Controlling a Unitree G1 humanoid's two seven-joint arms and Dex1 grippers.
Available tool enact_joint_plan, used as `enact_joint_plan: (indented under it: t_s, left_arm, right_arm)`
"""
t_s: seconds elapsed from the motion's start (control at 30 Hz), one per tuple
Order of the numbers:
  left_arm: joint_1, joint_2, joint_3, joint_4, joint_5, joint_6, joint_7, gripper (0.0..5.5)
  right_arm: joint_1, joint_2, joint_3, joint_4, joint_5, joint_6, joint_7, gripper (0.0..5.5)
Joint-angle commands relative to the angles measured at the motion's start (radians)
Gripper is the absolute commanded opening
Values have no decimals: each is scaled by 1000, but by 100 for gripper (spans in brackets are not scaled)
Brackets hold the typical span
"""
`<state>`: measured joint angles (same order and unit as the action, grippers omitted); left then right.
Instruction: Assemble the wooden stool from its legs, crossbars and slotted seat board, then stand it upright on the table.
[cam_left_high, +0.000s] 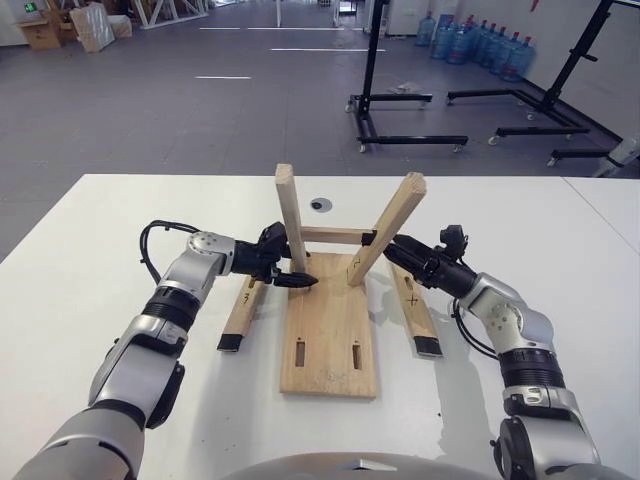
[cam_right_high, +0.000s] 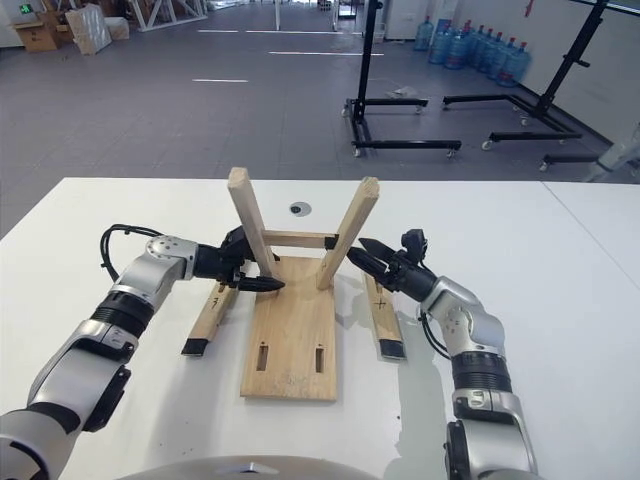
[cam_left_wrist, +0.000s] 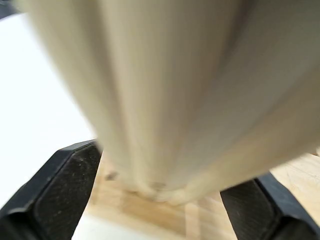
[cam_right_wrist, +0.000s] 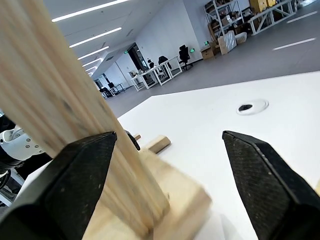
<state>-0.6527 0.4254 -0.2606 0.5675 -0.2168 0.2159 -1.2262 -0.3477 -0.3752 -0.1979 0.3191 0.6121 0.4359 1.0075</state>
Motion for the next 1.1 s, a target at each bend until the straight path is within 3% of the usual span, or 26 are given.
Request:
enact_joint_plan:
  t_s: [0.03, 0.27, 0.4, 0.5, 0.6, 0.87, 1.1]
  left_arm:
    - [74, 64, 16, -40, 36, 17, 20, 379]
    - [174, 135, 97, -136, 39, 44, 99, 379]
    - [347, 209, 285, -388, -16, 107, 233, 379]
    - [527, 171, 477, -640, -69, 215, 433, 379]
    - [612, 106, 557, -735, -69, 339, 621, 379]
    - [610, 56, 499, -546, 5, 424, 799, 379]
    - [638, 54, 450, -454, 16, 382, 778, 379]
  right_arm:
    - [-26, -36, -14, -17, 11, 18, 11, 395]
    - [-50, -69, -41, 48, 2, -5, -1, 395]
    - [-41, -67, -94, 31, 26, -7, -47, 395]
    - [-3, -55, -123, -1, 35, -4, -86, 395]
    - [30, -54, -148, -32, 45, 13, -122, 395]
    - [15, -45, -127, -47, 44, 40, -142, 395]
    - [15, -48, -115, -52, 46, 50, -134, 395]
